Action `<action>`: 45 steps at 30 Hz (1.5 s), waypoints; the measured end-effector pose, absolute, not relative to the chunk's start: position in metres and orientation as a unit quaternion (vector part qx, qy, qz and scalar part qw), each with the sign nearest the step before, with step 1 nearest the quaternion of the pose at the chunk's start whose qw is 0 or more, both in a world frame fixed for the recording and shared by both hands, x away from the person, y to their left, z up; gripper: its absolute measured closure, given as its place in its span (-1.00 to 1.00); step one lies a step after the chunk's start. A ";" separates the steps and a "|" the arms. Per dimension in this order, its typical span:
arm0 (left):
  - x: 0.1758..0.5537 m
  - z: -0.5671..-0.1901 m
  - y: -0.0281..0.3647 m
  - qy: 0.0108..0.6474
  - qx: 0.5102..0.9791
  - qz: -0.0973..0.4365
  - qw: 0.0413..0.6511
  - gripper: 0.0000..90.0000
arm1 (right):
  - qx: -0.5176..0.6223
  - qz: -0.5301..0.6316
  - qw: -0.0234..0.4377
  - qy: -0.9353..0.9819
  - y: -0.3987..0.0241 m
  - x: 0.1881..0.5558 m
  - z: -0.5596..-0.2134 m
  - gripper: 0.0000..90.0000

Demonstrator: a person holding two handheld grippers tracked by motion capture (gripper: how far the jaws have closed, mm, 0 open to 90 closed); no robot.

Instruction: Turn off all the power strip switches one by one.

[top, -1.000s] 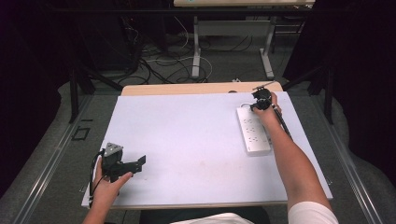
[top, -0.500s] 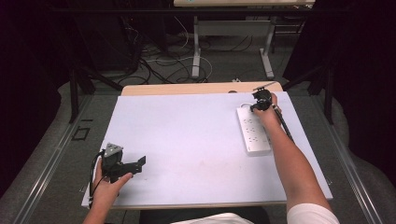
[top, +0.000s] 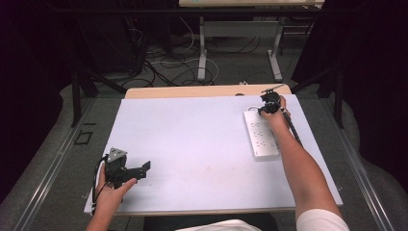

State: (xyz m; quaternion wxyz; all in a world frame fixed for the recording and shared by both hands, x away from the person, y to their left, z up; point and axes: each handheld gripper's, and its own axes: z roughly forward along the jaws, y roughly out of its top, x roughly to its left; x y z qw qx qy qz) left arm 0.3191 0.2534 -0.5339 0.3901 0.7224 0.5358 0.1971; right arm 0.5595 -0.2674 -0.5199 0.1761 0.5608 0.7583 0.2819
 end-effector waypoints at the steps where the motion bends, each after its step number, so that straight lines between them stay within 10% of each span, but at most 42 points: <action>1: 0.319 -0.534 0.254 0.535 0.725 0.197 0.388 -0.99 | 0.563 0.281 0.174 0.757 -0.268 0.559 -0.519 1.00; 45: 0.321 -0.530 0.251 0.531 0.721 0.202 0.396 -0.99 | 0.566 0.244 0.126 0.778 -0.275 0.521 -0.503 1.00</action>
